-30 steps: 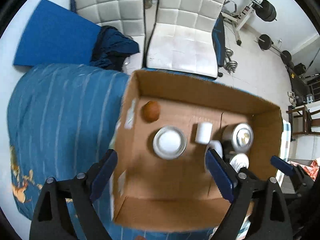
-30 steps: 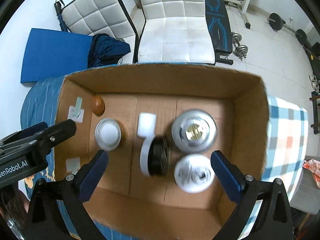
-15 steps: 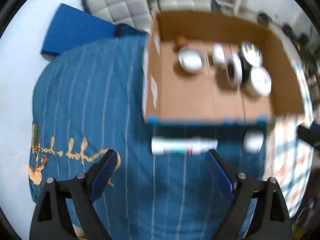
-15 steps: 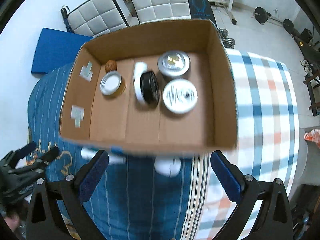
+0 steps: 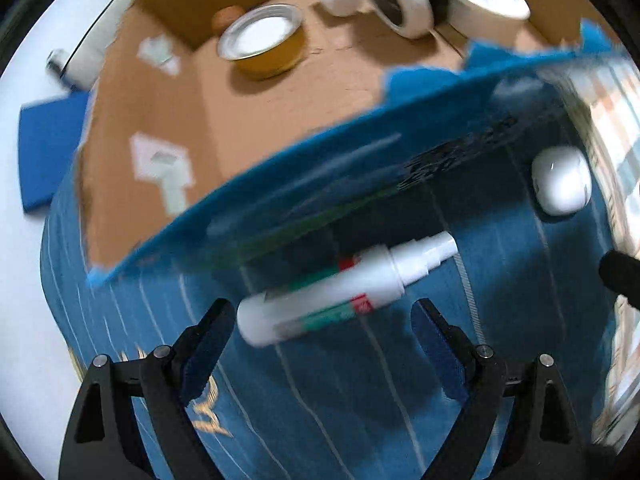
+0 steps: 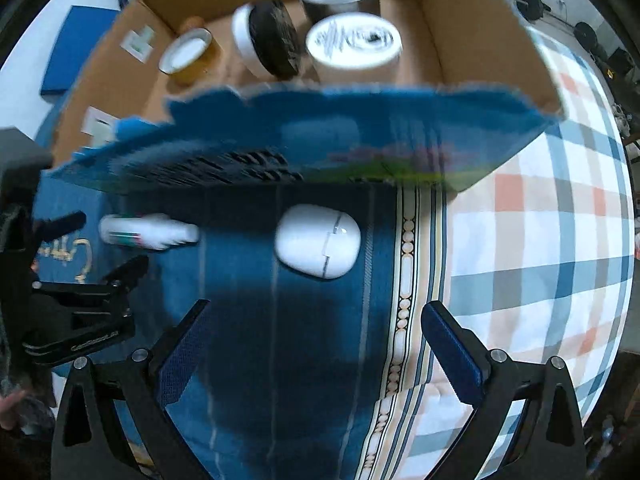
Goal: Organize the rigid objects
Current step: 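Grasp the white spray bottle with the left tool while the right tool grasps the white earbud case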
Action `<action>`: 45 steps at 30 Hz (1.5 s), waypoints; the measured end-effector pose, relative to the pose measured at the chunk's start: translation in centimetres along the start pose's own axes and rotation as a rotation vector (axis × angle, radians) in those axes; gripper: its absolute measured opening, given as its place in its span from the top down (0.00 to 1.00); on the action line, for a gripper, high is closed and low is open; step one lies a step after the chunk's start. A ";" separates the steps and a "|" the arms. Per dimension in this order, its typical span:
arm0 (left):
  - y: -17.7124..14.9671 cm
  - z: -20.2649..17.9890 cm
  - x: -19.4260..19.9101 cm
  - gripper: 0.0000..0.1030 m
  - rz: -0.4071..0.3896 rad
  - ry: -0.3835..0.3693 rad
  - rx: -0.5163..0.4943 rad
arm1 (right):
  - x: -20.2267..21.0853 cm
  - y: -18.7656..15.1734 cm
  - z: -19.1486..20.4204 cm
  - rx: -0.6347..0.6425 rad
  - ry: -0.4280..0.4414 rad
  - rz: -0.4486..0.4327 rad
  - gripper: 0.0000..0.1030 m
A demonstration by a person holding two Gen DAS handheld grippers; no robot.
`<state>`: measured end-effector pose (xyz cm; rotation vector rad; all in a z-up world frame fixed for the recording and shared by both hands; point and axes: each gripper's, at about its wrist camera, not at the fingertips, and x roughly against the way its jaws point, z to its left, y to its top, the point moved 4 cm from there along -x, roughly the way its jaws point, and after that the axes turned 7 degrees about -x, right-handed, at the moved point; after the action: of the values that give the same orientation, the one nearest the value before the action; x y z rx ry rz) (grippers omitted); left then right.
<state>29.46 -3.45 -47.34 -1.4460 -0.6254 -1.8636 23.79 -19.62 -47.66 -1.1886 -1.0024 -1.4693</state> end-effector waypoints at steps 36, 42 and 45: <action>-4.5 0.6 -2.8 0.48 0.258 -0.471 0.589 | -4.1 -2.0 -2.1 -0.122 -0.122 0.001 0.66; -4.2 -4.6 -1.0 0.47 0.263 -0.441 0.443 | -2.8 -3.3 -5.1 -0.220 0.059 0.043 0.39; -3.1 -6.3 -0.4 0.47 0.285 -0.415 0.374 | -2.0 -2.0 -5.6 -0.274 0.114 -0.019 0.20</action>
<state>23.21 -5.96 -49.24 -1.5766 -0.8610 -1.1612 20.88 -24.27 -50.74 -1.2731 -0.7533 -1.7091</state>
